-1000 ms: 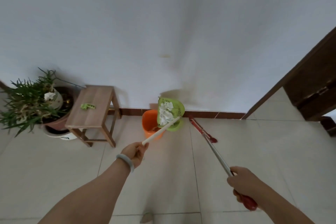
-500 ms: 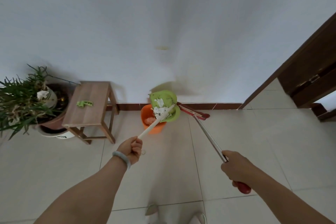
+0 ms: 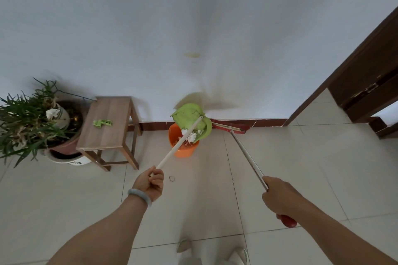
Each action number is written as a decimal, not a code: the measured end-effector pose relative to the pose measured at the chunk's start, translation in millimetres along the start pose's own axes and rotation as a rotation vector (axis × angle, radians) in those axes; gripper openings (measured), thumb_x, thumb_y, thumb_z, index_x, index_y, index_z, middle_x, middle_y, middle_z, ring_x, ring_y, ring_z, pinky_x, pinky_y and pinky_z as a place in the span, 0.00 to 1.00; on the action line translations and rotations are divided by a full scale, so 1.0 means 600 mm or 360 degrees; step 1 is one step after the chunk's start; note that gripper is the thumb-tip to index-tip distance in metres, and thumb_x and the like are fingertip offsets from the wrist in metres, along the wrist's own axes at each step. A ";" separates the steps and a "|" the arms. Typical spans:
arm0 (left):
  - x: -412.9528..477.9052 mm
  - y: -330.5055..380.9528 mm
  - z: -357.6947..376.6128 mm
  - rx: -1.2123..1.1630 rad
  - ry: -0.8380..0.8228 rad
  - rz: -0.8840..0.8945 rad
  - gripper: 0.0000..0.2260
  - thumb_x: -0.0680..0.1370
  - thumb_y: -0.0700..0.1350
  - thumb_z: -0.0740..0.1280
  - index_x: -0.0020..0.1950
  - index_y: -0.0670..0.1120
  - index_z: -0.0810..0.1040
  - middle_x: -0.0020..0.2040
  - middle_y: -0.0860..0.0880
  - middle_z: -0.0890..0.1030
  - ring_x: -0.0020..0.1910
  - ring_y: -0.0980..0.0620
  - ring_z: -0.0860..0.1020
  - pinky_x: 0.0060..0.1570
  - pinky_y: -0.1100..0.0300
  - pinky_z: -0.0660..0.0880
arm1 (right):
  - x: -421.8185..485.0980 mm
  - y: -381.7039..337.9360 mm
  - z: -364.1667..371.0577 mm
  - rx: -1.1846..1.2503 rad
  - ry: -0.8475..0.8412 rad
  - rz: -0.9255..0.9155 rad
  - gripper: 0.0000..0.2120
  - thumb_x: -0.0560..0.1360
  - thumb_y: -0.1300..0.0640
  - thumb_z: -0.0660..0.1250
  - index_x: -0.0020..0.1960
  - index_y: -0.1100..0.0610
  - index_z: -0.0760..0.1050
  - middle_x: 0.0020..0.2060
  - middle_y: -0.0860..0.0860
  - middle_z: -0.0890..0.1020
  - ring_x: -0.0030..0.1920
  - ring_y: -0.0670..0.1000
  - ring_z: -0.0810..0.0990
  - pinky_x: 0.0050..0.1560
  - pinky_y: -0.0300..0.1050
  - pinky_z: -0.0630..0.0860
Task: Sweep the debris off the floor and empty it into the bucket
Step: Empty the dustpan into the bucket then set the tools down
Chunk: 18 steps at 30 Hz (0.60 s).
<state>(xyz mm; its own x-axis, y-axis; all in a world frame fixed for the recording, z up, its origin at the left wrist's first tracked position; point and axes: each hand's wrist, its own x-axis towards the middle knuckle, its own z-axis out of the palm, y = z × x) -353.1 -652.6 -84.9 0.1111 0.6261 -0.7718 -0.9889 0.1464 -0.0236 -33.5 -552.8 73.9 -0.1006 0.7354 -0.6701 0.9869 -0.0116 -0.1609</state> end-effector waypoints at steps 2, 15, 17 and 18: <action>-0.005 0.004 -0.006 -0.0031 -0.0016 -0.0006 0.19 0.82 0.53 0.52 0.35 0.45 0.66 0.21 0.52 0.67 0.13 0.58 0.64 0.12 0.70 0.62 | -0.002 -0.005 0.006 -0.0061 0.0006 -0.0011 0.18 0.77 0.62 0.55 0.66 0.56 0.67 0.44 0.51 0.78 0.31 0.49 0.78 0.30 0.39 0.75; -0.010 0.004 -0.028 -0.0241 -0.0131 0.0019 0.16 0.83 0.52 0.51 0.40 0.44 0.66 0.23 0.52 0.68 0.14 0.59 0.65 0.14 0.73 0.61 | -0.008 -0.025 0.015 -0.0116 0.0001 -0.0006 0.19 0.78 0.62 0.56 0.69 0.56 0.66 0.47 0.51 0.77 0.37 0.50 0.80 0.34 0.39 0.76; -0.010 0.002 -0.028 -0.0233 -0.0130 0.0008 0.16 0.83 0.51 0.51 0.40 0.44 0.66 0.23 0.52 0.68 0.14 0.59 0.65 0.14 0.73 0.61 | -0.009 -0.034 0.018 -0.0122 -0.0021 -0.0022 0.17 0.78 0.61 0.56 0.67 0.56 0.67 0.47 0.52 0.77 0.41 0.51 0.82 0.36 0.40 0.76; -0.010 -0.001 -0.027 -0.0232 -0.0129 0.0004 0.16 0.83 0.51 0.51 0.40 0.44 0.66 0.23 0.52 0.68 0.14 0.59 0.65 0.14 0.73 0.62 | -0.009 -0.038 0.020 -0.0119 -0.0033 -0.0036 0.16 0.78 0.61 0.56 0.65 0.56 0.67 0.47 0.52 0.77 0.42 0.52 0.82 0.36 0.40 0.76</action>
<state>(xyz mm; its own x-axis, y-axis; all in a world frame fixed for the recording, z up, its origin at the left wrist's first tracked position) -354.6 -668.8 -90.7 0.1103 0.6867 -0.7185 -0.9923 0.0356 -0.1184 -57.1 -564.9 72.6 -0.1248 0.7206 -0.6821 0.9909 0.0559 -0.1224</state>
